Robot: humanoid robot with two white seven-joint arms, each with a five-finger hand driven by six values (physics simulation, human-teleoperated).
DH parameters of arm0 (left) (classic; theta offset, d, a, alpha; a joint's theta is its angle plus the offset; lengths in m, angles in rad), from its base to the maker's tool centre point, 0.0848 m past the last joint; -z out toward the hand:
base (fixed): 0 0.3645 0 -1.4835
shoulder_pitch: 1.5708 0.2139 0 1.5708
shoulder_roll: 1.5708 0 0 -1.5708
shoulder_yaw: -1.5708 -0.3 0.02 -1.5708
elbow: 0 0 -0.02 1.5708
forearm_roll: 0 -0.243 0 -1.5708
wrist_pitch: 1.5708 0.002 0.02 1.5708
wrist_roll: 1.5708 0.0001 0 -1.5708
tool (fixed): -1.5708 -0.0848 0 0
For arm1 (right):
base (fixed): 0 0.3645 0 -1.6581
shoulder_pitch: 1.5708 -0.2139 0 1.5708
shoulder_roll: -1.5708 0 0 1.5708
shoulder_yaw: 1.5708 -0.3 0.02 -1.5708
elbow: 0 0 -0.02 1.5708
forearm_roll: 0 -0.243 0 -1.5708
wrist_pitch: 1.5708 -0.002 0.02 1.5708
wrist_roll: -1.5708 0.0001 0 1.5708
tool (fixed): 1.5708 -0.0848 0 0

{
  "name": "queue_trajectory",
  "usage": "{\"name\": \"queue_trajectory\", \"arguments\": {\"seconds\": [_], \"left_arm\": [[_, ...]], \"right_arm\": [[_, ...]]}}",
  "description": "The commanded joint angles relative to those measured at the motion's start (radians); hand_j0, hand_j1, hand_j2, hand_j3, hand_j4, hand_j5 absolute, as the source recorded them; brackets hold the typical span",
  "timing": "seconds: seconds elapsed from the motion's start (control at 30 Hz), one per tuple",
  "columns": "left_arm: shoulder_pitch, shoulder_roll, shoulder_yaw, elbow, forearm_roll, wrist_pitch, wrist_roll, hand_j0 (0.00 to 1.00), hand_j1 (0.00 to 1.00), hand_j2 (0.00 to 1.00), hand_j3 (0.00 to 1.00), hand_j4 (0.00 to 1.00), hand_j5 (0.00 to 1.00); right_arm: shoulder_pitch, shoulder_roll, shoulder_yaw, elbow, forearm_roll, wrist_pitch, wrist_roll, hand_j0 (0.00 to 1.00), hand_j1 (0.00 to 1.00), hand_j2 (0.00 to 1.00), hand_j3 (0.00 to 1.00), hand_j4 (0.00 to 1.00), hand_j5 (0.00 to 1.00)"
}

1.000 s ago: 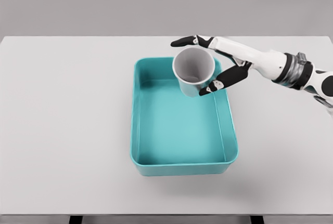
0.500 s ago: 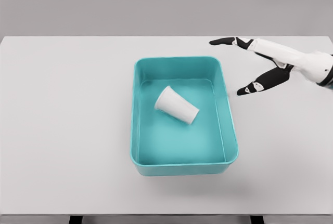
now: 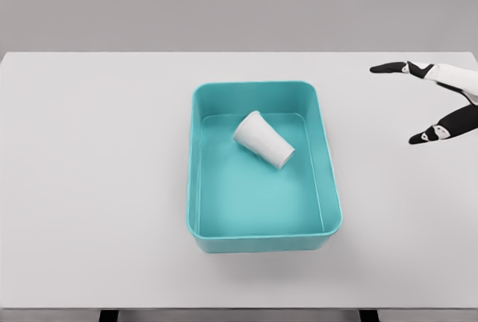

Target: Put the paper cup into the basket with your right arm

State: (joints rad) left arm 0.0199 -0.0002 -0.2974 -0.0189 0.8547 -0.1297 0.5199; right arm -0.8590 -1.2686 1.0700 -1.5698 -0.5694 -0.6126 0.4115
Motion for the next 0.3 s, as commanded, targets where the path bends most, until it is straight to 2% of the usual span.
{"name": "queue_trajectory", "arguments": {"seconds": [0.0, 0.13, 0.17, 0.27], "left_arm": [[0.0, 0.0, 0.0, 0.001, 0.0, -0.001, 0.0, 1.0, 1.0, 1.0, 1.0, 1.0, 1.0], [0.0, 0.0, 0.0, -0.003, 0.0, -0.001, -0.001, 1.0, 1.0, 1.0, 1.0, 1.0, 1.0], [-0.015, 0.0, -0.002, -0.016, 0.001, -0.001, -0.006, 1.0, 1.0, 1.0, 1.0, 1.0, 1.0], [-0.014, 0.0, -0.003, -0.016, -0.002, -0.002, -0.003, 1.0, 1.0, 1.0, 1.0, 1.0, 1.0]], "right_arm": [[0.0, 0.012, -0.019, 0.001, -0.004, 0.002, 0.038, 1.0, 1.0, 1.0, 1.0, 1.0, 1.0], [-0.008, 0.029, -0.019, -0.001, 0.002, 0.002, 0.041, 1.0, 1.0, 1.0, 1.0, 1.0, 1.0], [-0.009, 0.046, -0.019, -0.006, 0.003, 0.002, 0.044, 1.0, 1.0, 1.0, 1.0, 1.0, 1.0], [0.005, 0.035, -0.053, -0.024, 0.003, 0.002, 0.052, 1.0, 1.0, 1.0, 1.0, 1.0, 1.0]]}}
